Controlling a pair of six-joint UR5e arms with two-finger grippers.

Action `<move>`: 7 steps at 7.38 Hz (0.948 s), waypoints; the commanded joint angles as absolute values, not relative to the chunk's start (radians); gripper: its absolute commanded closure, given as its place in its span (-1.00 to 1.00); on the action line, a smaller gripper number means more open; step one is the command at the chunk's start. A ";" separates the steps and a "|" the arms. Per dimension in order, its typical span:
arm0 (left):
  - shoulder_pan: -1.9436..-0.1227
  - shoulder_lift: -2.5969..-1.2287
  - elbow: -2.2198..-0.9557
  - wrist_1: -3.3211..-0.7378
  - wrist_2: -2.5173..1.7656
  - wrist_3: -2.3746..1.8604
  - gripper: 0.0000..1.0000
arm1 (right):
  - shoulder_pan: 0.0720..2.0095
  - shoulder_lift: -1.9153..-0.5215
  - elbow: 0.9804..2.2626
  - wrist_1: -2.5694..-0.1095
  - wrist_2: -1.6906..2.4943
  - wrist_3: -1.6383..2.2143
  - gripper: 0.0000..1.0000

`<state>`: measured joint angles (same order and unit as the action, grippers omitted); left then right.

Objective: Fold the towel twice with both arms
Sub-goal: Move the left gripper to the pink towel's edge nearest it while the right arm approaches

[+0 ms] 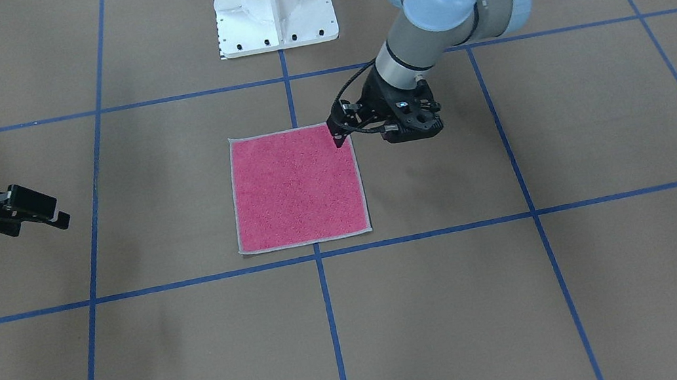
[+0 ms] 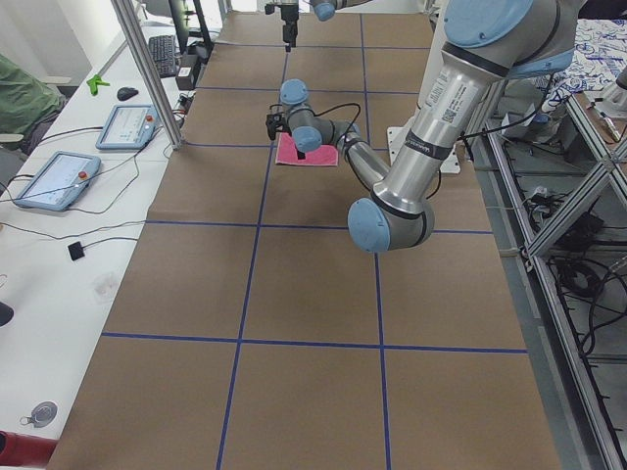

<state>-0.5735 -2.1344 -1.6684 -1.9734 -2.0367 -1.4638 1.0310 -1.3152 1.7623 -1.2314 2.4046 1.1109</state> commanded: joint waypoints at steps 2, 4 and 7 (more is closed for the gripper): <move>-0.500 -2.137 -1.667 -1.974 -1.986 -1.500 -0.98 | 0.908 -1.310 1.761 -1.056 2.344 1.322 -1.00; -0.482 -2.140 -1.643 -1.974 -1.985 -1.499 -0.80 | 0.891 -1.309 1.758 -1.052 2.333 1.325 -1.00; -0.469 -2.143 -1.618 -1.974 -1.985 -1.497 -0.74 | 0.891 -1.304 1.756 -1.052 2.333 1.327 -1.00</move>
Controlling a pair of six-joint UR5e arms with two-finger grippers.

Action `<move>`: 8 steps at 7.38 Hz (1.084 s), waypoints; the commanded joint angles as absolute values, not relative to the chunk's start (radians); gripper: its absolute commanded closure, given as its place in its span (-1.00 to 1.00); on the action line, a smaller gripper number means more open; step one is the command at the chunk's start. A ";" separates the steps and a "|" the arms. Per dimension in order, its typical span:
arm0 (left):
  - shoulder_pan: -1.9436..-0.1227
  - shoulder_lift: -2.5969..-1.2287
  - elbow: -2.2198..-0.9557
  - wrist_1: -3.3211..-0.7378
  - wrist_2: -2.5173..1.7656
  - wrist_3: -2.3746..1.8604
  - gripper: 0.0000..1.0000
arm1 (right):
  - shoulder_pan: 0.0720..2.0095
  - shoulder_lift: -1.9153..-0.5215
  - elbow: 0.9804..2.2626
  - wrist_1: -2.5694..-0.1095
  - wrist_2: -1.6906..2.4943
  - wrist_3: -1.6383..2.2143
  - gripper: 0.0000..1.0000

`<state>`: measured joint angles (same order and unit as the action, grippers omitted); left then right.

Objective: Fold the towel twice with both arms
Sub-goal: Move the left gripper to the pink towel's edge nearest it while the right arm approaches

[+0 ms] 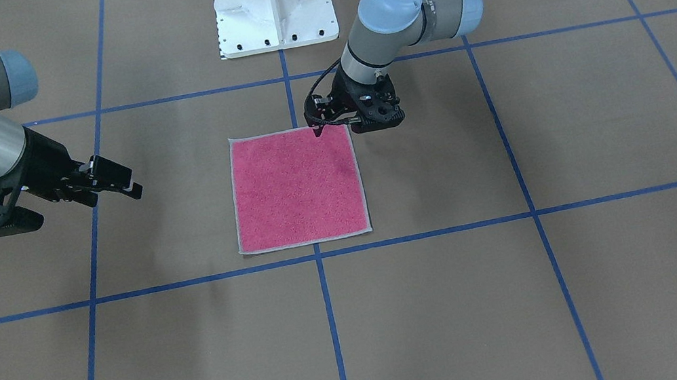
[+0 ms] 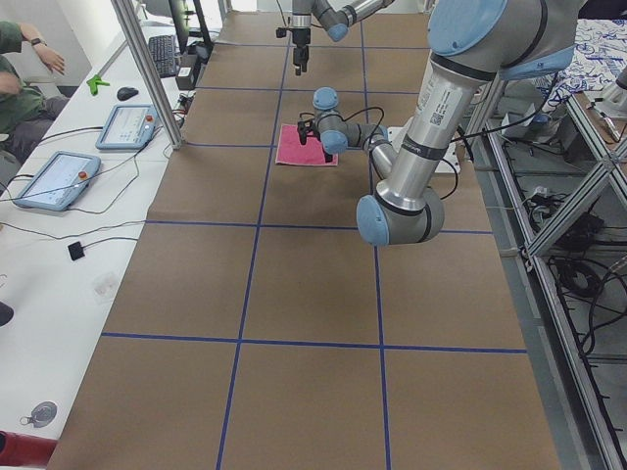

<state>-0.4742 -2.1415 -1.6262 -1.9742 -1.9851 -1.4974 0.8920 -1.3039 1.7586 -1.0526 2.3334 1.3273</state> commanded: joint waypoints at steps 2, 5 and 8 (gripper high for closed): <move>-0.469 -2.148 -1.609 -1.976 -1.985 -1.497 -0.66 | 0.891 -1.302 1.758 -1.052 2.333 1.327 -1.00; -0.469 -2.152 -1.597 -1.977 -1.985 -1.494 -0.56 | 0.891 -1.302 1.758 -1.052 2.333 1.327 -1.00; -0.468 -2.152 -1.589 -1.979 -1.985 -1.493 -0.56 | 0.891 -1.302 1.756 -1.052 2.333 1.327 -1.00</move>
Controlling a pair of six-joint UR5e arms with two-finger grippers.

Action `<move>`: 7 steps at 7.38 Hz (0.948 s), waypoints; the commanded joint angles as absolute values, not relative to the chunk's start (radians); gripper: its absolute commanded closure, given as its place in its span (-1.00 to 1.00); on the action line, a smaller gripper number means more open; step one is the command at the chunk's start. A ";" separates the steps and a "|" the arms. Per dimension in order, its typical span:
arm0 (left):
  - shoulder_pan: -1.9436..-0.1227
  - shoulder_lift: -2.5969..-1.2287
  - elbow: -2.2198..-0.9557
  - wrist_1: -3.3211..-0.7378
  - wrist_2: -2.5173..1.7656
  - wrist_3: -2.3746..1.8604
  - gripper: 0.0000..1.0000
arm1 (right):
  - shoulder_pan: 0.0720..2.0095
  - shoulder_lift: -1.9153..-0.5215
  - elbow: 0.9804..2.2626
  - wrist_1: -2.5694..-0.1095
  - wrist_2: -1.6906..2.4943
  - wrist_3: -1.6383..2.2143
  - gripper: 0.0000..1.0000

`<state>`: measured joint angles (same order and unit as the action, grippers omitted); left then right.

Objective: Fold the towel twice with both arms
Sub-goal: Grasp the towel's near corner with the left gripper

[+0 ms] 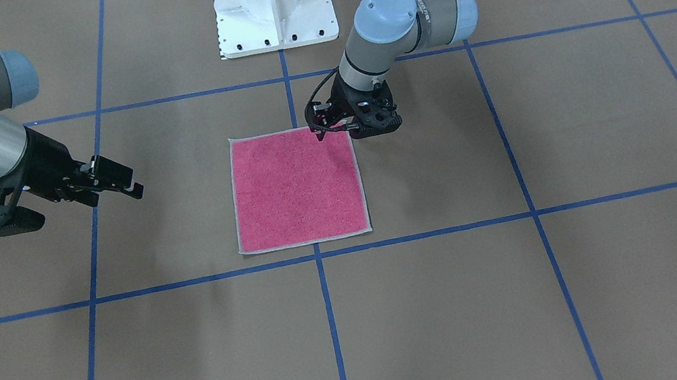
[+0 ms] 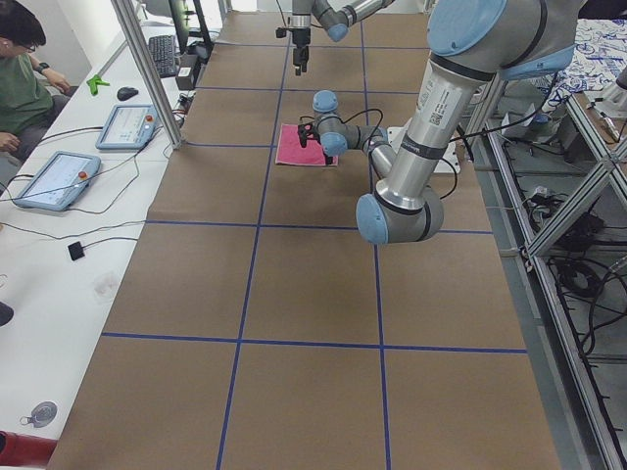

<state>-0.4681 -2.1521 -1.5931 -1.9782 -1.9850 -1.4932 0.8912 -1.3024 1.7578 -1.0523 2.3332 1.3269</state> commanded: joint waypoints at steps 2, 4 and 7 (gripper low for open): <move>-0.466 -2.152 -1.586 -1.979 -1.985 -1.491 -0.56 | 0.891 -1.302 1.753 -1.052 2.333 1.325 -1.00; -0.460 -2.151 -1.586 -1.979 -1.985 -1.491 -0.56 | 0.891 -1.302 1.752 -1.052 2.333 1.324 -1.00; -0.456 -2.151 -1.586 -1.977 -1.985 -1.491 -0.44 | 0.891 -1.302 1.753 -1.052 2.333 1.325 -1.00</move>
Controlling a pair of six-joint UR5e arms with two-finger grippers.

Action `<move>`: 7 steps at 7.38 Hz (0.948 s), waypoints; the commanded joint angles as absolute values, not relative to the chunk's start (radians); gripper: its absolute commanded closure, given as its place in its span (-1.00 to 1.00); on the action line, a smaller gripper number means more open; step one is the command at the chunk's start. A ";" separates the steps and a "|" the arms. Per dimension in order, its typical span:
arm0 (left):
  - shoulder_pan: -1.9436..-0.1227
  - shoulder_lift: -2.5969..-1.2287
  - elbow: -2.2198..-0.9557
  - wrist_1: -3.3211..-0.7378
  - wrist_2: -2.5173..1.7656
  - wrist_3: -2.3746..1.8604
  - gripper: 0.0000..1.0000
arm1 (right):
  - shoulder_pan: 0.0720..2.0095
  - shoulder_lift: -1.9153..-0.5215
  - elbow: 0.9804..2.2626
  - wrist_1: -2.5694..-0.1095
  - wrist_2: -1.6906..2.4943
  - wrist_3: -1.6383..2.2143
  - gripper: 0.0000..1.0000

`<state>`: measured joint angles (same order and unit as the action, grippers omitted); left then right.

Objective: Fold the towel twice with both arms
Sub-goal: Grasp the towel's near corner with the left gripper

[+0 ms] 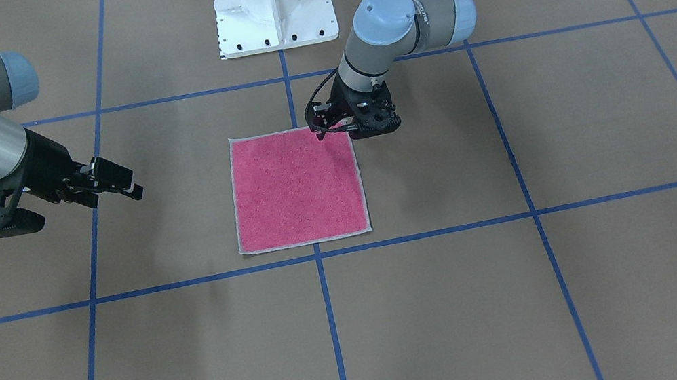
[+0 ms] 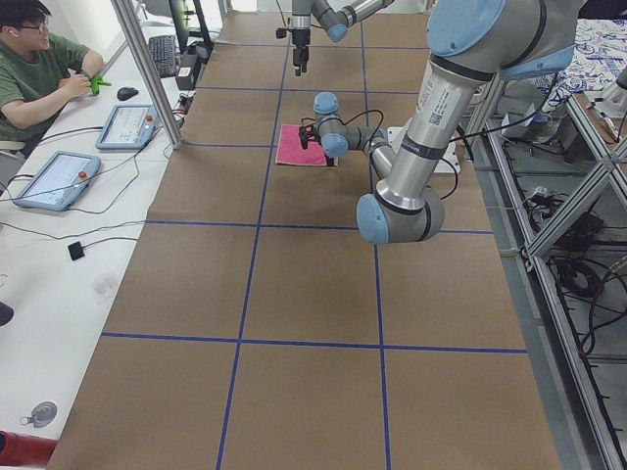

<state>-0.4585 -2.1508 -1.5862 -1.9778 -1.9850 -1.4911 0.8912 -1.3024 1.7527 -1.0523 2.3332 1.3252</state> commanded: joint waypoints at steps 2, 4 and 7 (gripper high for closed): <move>-0.448 -2.152 -1.583 -1.976 -1.985 -1.491 -0.43 | 0.891 -1.302 1.753 -1.052 2.333 1.327 -1.00; -0.446 -2.151 -1.583 -1.976 -1.985 -1.491 -0.43 | 0.891 -1.302 1.753 -1.052 2.333 1.325 -1.00; -0.446 -2.149 -1.583 -1.976 -1.985 -1.491 -0.34 | 0.891 -1.302 1.752 -1.054 2.333 1.324 -1.00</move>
